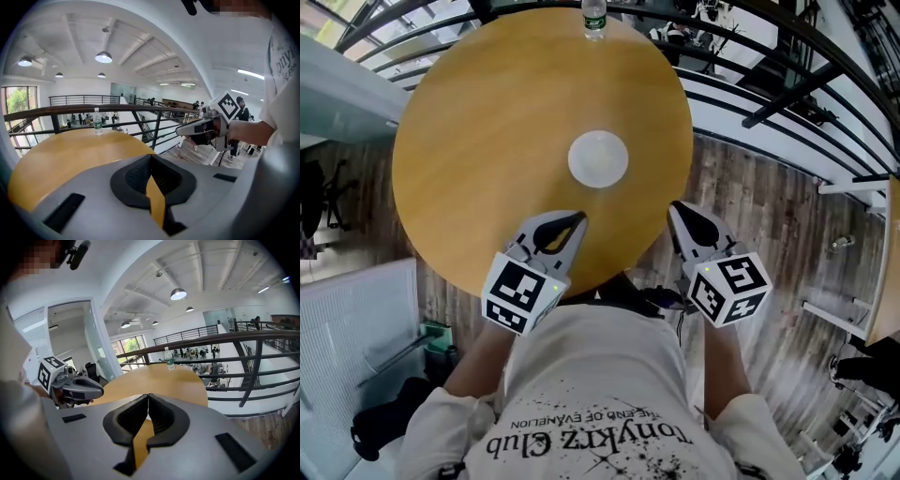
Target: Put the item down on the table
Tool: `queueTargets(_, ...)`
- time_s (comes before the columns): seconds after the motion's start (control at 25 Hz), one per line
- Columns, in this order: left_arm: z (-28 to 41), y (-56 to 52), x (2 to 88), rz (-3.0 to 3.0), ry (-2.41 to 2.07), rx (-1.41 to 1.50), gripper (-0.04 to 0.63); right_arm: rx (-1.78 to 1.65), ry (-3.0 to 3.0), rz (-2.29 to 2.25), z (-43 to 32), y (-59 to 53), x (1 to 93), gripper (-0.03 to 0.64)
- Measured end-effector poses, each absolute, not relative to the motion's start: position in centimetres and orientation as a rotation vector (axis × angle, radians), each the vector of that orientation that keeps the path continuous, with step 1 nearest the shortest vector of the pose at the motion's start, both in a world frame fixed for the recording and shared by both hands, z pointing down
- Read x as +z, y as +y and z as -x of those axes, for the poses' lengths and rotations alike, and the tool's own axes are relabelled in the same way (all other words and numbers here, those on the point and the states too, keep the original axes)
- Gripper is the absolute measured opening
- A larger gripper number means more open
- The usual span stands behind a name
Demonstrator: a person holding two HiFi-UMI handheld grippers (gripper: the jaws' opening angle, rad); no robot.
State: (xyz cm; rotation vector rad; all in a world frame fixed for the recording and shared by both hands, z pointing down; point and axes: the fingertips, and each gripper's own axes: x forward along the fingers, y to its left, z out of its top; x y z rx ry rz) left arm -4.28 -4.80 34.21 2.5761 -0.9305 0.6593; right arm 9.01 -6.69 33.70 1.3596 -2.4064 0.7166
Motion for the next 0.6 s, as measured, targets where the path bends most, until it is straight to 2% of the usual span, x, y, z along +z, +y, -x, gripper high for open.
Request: queueTargets(0.6, 5.8, -4.4, 32.7, -2.551, -1.035, 0.634, 0.023, 0.657, -2.46, -1.277, -6.1, -6.0, 31.4, 0.025)
